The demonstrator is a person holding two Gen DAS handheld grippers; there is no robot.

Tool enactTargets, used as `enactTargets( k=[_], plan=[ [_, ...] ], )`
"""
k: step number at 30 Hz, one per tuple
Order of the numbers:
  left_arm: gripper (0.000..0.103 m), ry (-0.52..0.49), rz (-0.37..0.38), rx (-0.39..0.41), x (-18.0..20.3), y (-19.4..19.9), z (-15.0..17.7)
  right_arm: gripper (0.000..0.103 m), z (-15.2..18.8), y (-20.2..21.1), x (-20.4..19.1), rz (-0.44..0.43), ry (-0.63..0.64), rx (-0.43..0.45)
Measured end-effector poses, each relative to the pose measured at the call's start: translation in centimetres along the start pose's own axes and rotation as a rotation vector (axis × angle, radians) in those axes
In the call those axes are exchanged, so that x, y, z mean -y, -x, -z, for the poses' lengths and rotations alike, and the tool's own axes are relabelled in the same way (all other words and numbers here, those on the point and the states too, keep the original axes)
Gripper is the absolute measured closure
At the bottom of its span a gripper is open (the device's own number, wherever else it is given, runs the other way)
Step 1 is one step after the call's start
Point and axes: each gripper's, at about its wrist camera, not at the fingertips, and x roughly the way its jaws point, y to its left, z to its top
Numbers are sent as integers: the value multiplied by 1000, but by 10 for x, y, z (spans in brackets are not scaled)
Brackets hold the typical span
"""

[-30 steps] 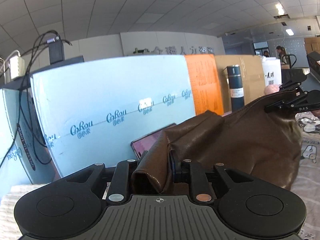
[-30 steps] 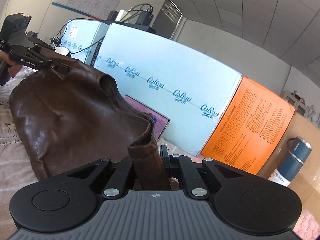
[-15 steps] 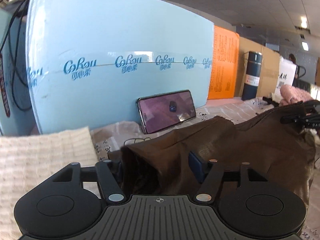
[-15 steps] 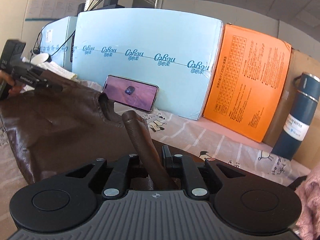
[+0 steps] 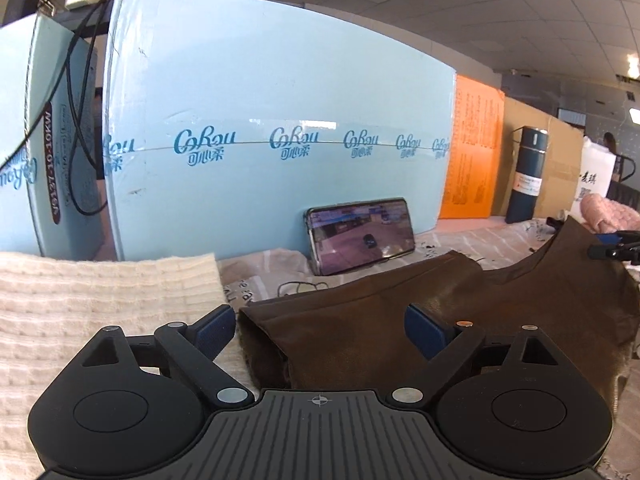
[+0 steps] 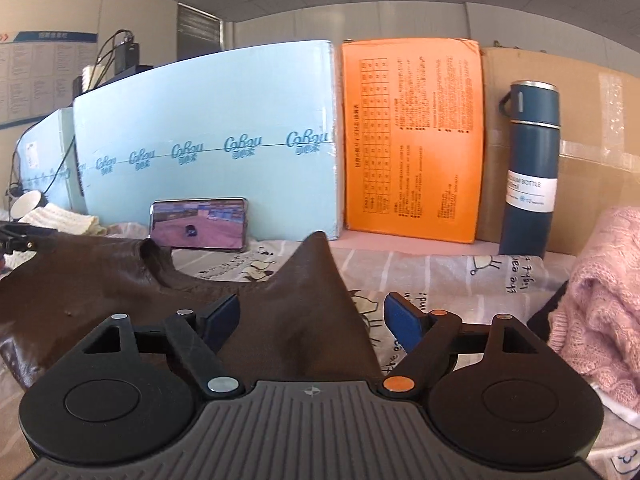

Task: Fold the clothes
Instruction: 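Lay the vest hem over the collar and open both grippers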

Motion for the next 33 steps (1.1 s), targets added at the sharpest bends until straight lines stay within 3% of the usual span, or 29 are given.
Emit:
enactTargets(
  k=[1, 3, 8, 11, 12, 14, 18, 23, 33],
  plan=[
    [11, -12, -18, -4, 3, -2, 0, 25, 1, -4, 1, 40, 3, -19],
    [23, -85, -84, -42, 14, -9, 2, 25, 2, -11, 2, 119, 11, -57],
    [21, -171, -209, -70, 30, -13, 1, 19, 9, -25, -6, 213, 70, -140],
    [19, -205, -276, -75, 37, -13, -1, 19, 8, -19, -8, 232, 62, -108],
    [14, -167, -290, -66, 36, -7, -4, 19, 6, -14, -9, 241, 53, -83],
    [8, -79, -279, -45, 33, 8, -10, 18, 0, 0, -13, 250, 19, -24],
    [5, 51, -188, -14, 34, 38, -13, 3, -9, 38, -23, 232, -111, 72],
    [3, 136, -129, -5, 39, 56, -1, 2, 4, 74, -26, 229, -264, 40],
    [3, 289, -130, -68, 33, 58, 23, 2, 44, 103, -22, 113, -705, -107]
  ],
)
